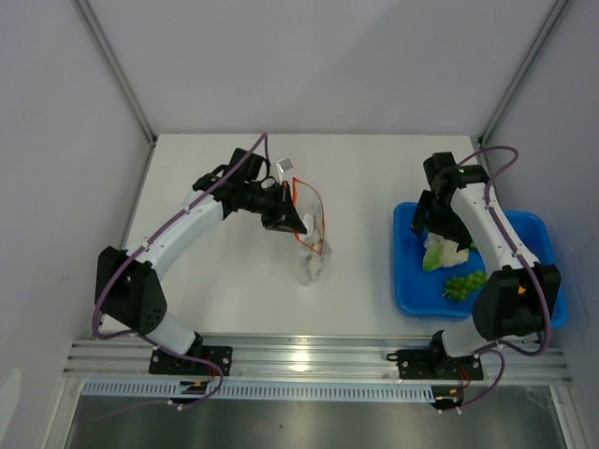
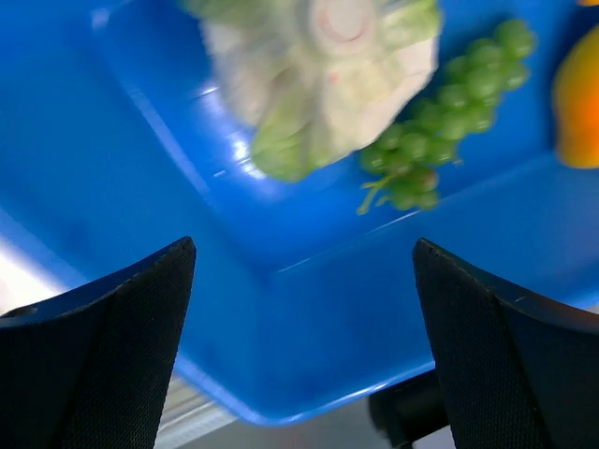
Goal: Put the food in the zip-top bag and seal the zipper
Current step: Pick up the fake vegetable from the bin, then place the fake vegetable in the zipper food storage bag.
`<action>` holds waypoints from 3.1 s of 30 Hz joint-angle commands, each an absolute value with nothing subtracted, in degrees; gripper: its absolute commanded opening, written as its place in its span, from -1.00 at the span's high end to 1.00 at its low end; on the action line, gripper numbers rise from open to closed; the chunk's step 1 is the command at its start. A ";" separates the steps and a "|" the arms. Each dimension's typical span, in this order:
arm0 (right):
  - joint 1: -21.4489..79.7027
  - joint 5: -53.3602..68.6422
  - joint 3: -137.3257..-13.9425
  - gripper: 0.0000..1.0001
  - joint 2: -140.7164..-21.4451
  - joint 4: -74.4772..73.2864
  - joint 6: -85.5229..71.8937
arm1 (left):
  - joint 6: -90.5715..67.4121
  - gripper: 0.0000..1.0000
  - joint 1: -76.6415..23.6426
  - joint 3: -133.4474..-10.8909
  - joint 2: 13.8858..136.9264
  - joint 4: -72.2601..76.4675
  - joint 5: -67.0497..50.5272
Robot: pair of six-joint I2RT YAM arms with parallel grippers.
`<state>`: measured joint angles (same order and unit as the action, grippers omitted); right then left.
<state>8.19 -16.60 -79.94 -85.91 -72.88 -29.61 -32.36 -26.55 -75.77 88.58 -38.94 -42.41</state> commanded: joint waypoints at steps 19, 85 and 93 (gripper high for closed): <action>12.13 -34.63 -74.88 -0.94 -102.39 -60.83 -24.26 | -28.65 0.99 -25.31 -75.94 86.40 -40.17 -42.01; 31.11 40.08 -93.87 1.00 -86.22 -28.64 -46.67 | -30.23 0.99 -24.79 -79.01 88.51 -42.36 -41.05; 31.11 35.60 -95.18 1.00 -87.10 -44.11 -45.00 | -31.11 0.99 -24.79 -78.75 86.57 -41.66 -39.55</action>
<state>31.05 37.10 -91.77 -87.13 -37.45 -46.02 -30.15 -25.30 -76.71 89.54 -42.94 -40.51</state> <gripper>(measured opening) 0.298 0.005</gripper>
